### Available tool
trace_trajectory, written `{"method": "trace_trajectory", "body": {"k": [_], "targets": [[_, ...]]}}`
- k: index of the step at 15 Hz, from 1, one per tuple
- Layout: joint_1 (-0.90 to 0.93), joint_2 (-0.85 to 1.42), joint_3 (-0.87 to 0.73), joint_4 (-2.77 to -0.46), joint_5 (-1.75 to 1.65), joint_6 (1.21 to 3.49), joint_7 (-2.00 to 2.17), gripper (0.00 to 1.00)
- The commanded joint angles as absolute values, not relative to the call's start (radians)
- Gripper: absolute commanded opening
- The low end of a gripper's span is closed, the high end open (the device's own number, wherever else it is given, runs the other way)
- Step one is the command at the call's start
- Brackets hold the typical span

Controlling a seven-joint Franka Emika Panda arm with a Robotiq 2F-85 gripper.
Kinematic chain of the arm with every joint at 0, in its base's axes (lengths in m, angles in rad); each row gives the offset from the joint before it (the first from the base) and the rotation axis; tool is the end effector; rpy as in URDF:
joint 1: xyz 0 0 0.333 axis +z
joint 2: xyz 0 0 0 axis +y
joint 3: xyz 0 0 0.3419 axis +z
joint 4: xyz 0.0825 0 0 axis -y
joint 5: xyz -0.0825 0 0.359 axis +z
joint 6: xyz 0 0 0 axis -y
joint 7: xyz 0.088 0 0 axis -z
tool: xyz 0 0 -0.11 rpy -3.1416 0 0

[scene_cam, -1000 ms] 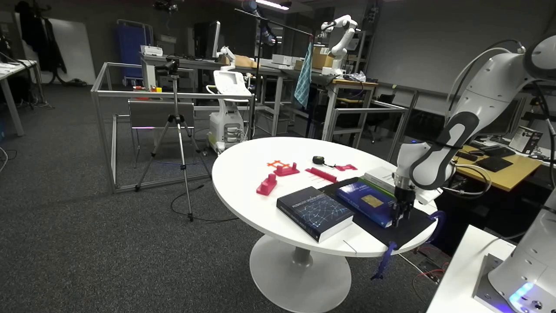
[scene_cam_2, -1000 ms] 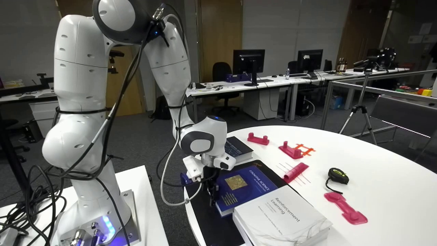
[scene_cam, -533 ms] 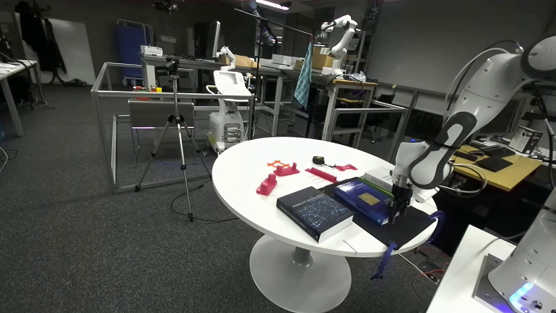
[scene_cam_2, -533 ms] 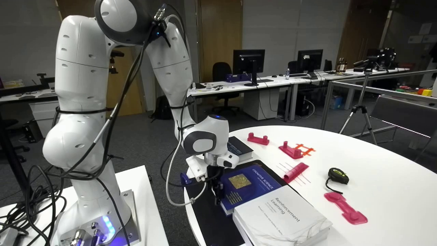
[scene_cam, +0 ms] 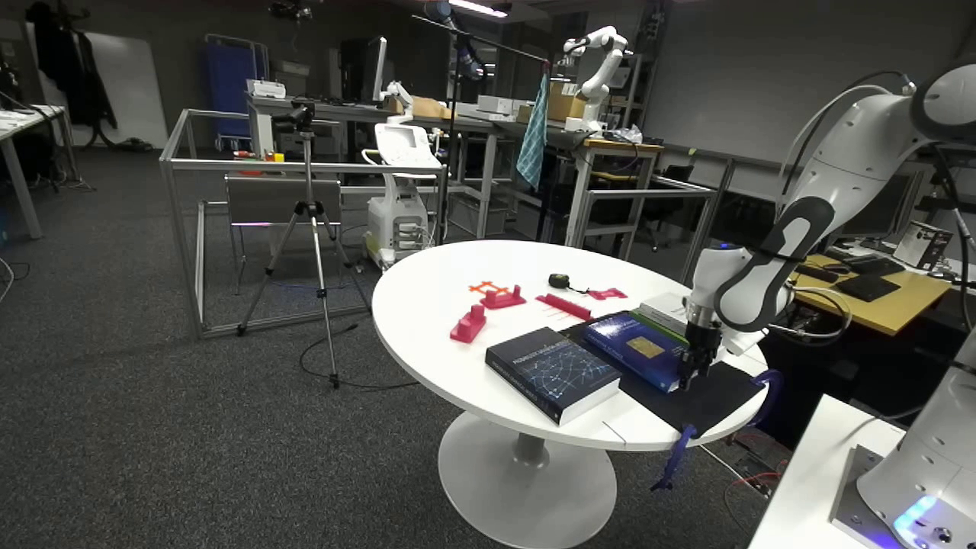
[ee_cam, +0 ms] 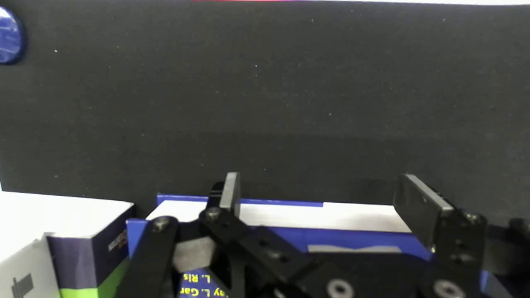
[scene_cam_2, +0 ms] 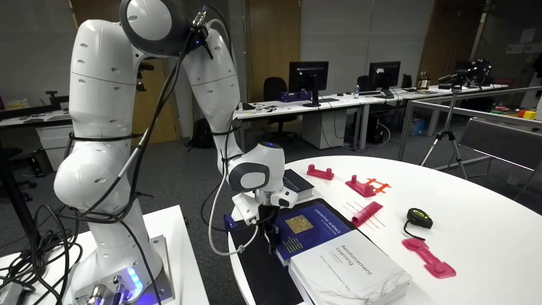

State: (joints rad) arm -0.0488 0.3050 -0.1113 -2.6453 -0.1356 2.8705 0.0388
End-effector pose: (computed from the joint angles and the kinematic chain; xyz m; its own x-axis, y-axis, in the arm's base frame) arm 0.4048 -0.0608 0.1814 0.9945 -0.0653 -0.0816 -0.0603 -0.9962 0.0622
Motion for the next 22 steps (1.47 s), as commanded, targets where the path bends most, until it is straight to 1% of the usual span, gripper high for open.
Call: {"method": "trace_trajectory", "body": {"k": [1, 5, 11, 15, 22], "targets": [[-0.062, 0.228, -0.093, -2.679, -0.116, 2.876, -0.018, 1.0], [-0.043, 0.134, -0.115, -2.714, -0.145, 2.837, -0.002, 1.0], [-0.053, -0.052, -0.105, -2.763, -0.159, 2.785, 0.016, 1.0], [-0.076, -0.166, -0.092, -2.77, -0.197, 2.685, 0.057, 1.0], [-0.112, -0.298, -0.095, -2.74, -0.144, 2.542, 0.072, 1.0]]}}
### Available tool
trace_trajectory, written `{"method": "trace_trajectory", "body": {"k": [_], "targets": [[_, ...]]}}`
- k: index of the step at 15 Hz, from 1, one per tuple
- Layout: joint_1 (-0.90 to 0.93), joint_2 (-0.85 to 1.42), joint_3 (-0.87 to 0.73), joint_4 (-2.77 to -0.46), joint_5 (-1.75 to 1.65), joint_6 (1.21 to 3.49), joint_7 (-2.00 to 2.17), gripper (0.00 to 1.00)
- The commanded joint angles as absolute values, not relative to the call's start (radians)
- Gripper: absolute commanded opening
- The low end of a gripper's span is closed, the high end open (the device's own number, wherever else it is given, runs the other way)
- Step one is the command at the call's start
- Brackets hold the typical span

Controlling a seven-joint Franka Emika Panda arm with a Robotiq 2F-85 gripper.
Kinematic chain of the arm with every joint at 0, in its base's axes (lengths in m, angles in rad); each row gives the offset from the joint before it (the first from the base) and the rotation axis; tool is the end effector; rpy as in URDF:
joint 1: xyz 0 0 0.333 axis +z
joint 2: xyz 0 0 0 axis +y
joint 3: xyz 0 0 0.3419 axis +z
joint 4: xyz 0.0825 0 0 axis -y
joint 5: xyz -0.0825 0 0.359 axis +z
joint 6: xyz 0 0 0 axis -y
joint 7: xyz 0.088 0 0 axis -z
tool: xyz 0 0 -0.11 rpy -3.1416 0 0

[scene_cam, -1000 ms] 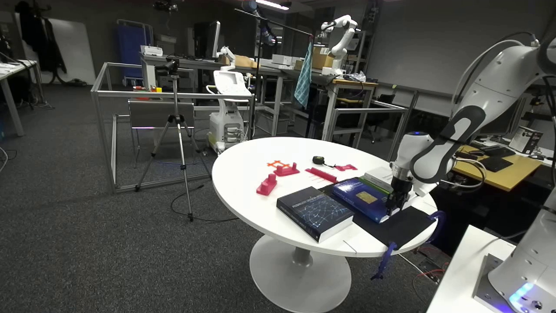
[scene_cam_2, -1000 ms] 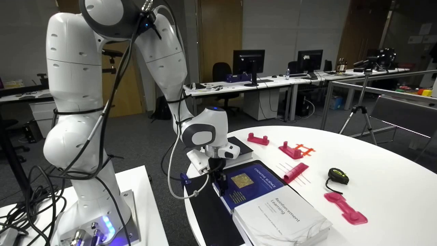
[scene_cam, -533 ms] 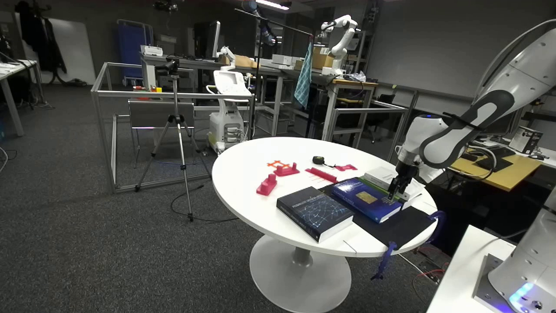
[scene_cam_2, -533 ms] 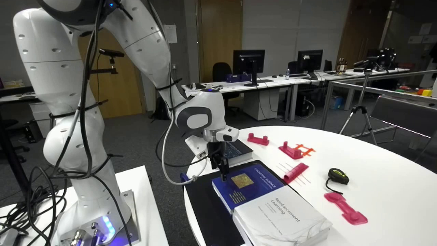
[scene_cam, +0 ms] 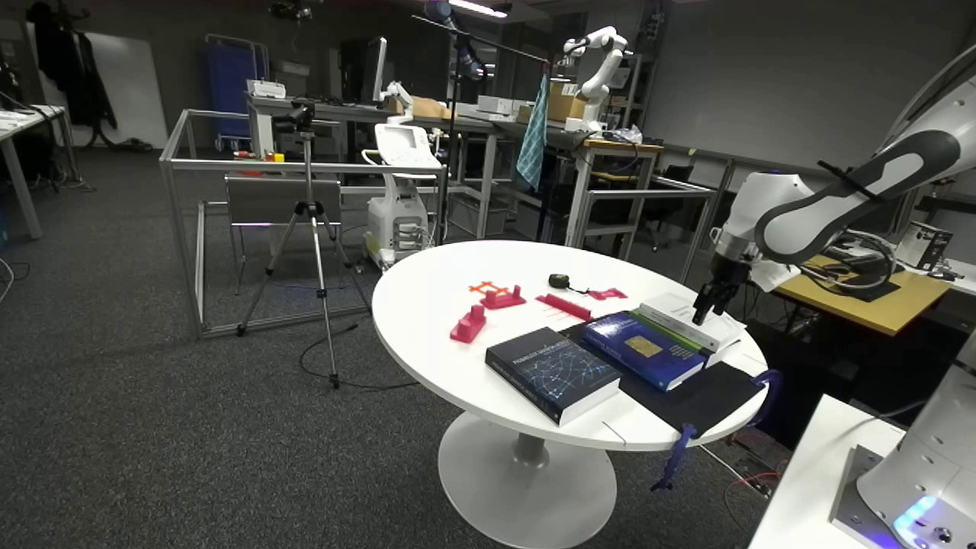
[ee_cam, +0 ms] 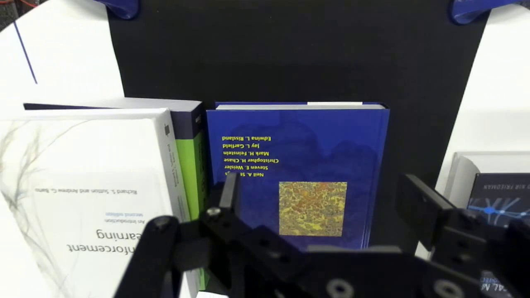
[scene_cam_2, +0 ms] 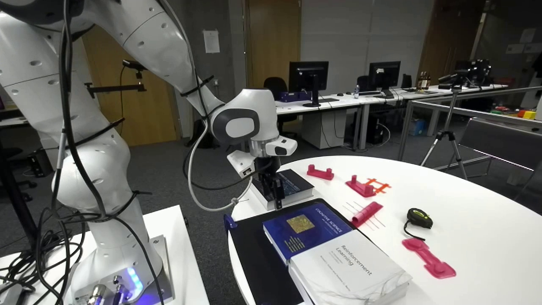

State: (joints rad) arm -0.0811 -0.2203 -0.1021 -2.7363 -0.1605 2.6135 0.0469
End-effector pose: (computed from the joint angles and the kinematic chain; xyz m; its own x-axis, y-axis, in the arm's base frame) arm 0.3753 -0.0654 0.3405 0.9913 -0.0902 0.0960 -0.0968 -0.9930 0.0670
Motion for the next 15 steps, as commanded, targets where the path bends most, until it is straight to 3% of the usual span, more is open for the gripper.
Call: {"method": "trace_trajectory", "body": {"k": [1, 7, 15], "targets": [[-0.122, -0.307, -0.092, -2.734, -0.138, 2.515, 0.095, 1.0], [-0.181, -0.335, -0.056, -2.683, -0.128, 2.311, 0.402, 1.0], [-0.21, -0.343, -0.056, -2.658, -0.088, 2.281, 0.558, 1.0]]}}
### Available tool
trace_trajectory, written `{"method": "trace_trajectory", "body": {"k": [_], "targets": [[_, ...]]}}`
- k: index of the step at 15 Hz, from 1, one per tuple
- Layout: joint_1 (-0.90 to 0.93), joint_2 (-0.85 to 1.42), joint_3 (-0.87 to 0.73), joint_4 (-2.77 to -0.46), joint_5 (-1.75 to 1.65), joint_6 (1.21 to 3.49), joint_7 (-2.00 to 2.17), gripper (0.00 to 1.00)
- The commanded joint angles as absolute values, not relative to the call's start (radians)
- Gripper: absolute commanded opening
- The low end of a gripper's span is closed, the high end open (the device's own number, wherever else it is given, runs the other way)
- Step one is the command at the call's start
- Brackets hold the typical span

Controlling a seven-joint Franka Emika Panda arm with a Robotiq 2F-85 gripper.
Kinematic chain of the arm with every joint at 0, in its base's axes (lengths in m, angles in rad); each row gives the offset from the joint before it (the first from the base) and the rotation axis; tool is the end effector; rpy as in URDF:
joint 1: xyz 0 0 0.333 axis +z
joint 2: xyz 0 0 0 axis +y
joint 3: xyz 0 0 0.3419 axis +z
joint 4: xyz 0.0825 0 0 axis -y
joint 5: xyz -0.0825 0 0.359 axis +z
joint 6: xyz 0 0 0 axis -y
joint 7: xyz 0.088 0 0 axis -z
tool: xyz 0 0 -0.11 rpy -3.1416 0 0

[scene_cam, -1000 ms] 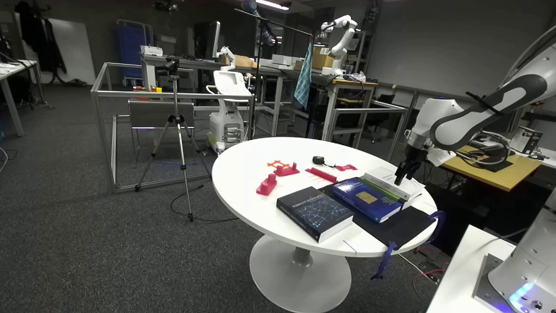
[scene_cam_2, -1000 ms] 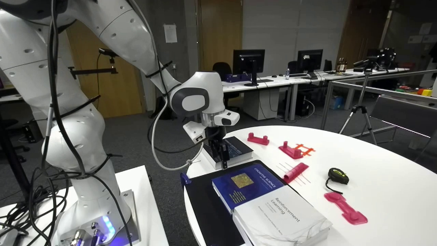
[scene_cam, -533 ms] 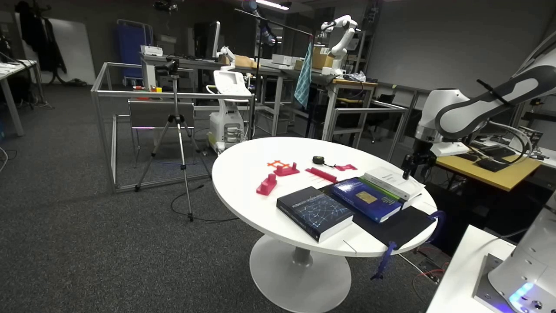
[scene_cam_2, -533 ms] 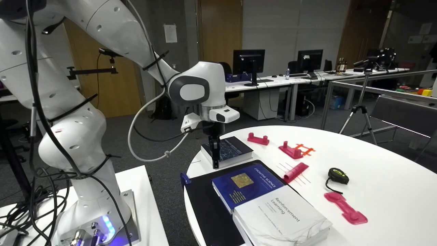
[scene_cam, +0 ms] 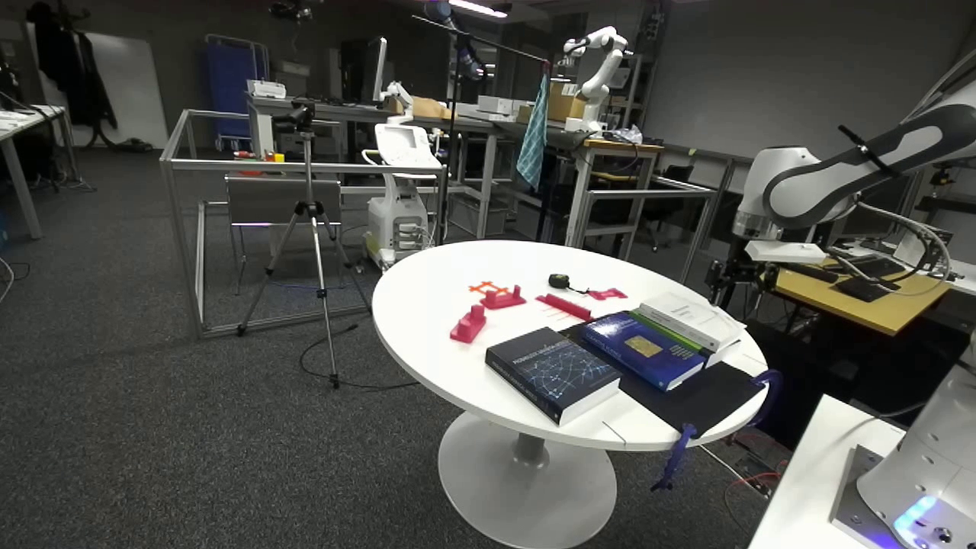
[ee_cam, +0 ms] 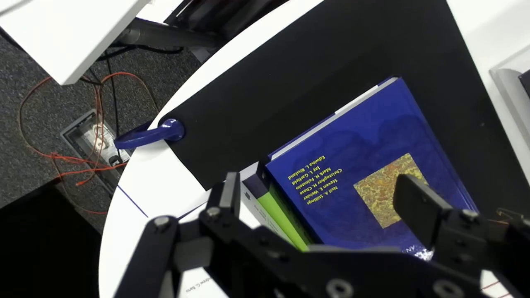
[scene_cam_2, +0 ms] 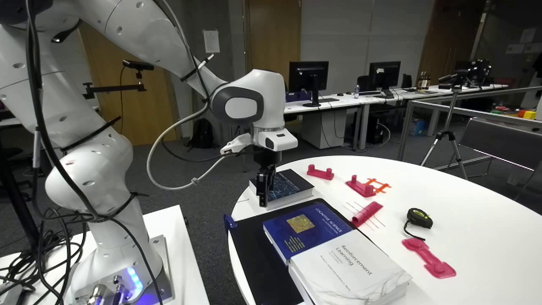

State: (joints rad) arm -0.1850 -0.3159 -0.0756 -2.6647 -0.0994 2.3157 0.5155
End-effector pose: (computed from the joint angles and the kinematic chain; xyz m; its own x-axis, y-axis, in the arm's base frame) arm 0.3573 -0.0971 0.3773 0.7625 -0.6469 -0.0069 -0.6455 -0.7615 0.0582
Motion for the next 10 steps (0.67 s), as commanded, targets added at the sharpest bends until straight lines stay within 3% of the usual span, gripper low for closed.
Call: {"method": "trace_trajectory", "body": {"k": [1, 10], "targets": [[-0.213, -0.346, -0.056, -2.655, -0.09, 2.282, 0.572, 1.0], [-0.232, -0.373, -0.065, -2.641, -0.083, 2.287, 0.639, 1.0]]}}
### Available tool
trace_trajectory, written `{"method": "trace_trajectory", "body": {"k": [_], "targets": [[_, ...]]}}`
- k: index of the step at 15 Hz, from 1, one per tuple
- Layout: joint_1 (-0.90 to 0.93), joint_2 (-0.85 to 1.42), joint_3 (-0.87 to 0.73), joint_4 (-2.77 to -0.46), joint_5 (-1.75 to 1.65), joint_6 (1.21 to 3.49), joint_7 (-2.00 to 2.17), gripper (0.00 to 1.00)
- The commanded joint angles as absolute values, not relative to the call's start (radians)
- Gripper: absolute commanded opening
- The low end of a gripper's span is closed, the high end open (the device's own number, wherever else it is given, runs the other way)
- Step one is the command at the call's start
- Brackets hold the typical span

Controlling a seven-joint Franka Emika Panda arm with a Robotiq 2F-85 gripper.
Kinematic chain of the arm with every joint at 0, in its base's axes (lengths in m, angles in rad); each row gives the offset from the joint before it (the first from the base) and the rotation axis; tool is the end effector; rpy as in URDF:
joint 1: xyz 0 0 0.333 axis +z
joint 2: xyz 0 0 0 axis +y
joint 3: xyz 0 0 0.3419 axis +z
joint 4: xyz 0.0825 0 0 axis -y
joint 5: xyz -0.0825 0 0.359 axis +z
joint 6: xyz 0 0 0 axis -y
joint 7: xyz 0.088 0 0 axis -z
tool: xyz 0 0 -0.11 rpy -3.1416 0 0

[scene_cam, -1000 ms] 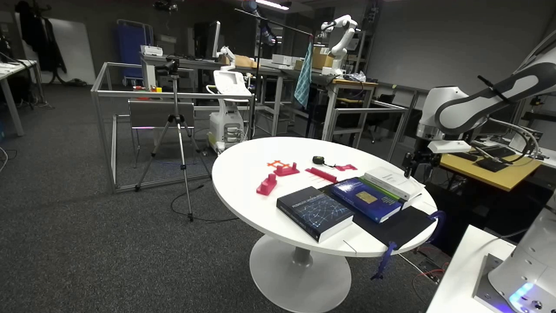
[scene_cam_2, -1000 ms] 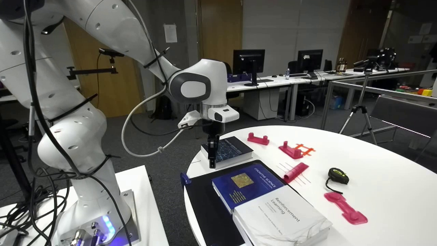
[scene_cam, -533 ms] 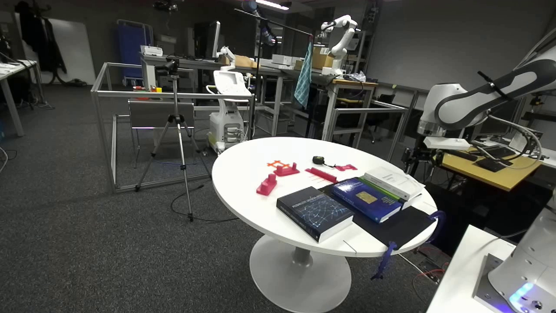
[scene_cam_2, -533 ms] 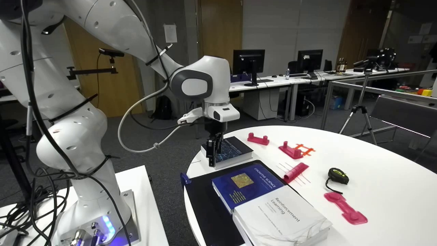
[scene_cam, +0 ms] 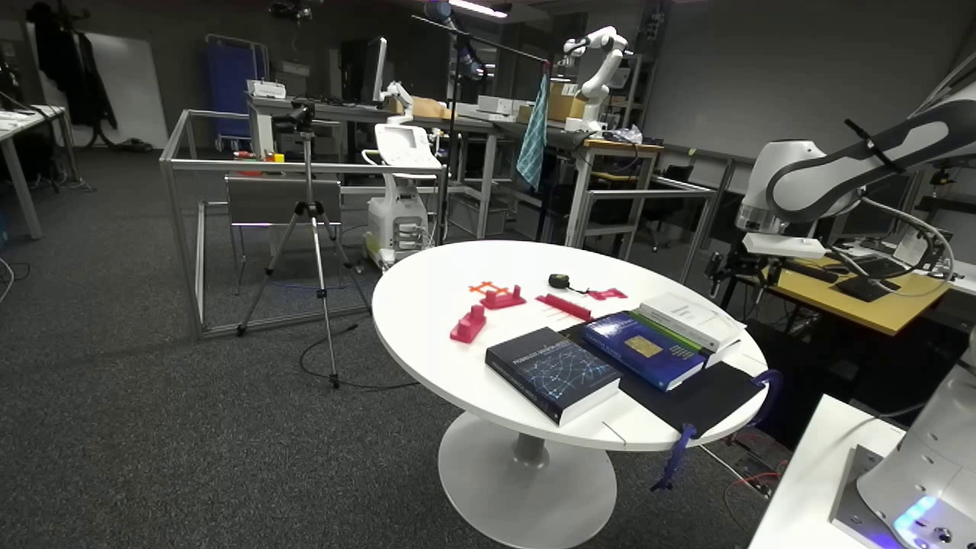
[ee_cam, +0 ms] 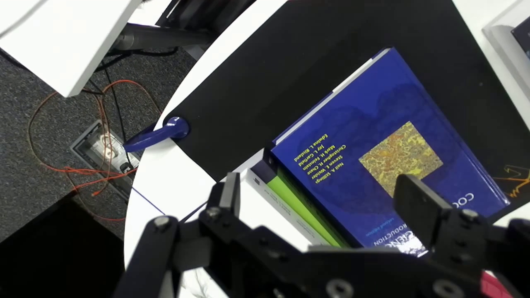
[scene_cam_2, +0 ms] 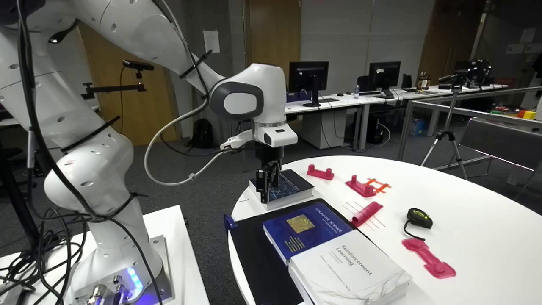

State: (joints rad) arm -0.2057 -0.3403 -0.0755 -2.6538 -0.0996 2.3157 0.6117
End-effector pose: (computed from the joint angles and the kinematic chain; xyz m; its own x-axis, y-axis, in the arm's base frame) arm 0.3571 -0.1052 0.3907 0.6815 -0.7313 0.0281 -0.7317 -0.6805 0.0391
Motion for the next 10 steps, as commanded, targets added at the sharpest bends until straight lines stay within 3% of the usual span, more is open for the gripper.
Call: {"method": "trace_trajectory", "body": {"k": [1, 10], "targets": [[-0.236, -0.374, -0.065, -2.636, -0.081, 2.285, 0.644, 1.0], [-0.245, -0.354, -0.066, -2.638, -0.088, 2.313, 0.658, 1.0]]}}
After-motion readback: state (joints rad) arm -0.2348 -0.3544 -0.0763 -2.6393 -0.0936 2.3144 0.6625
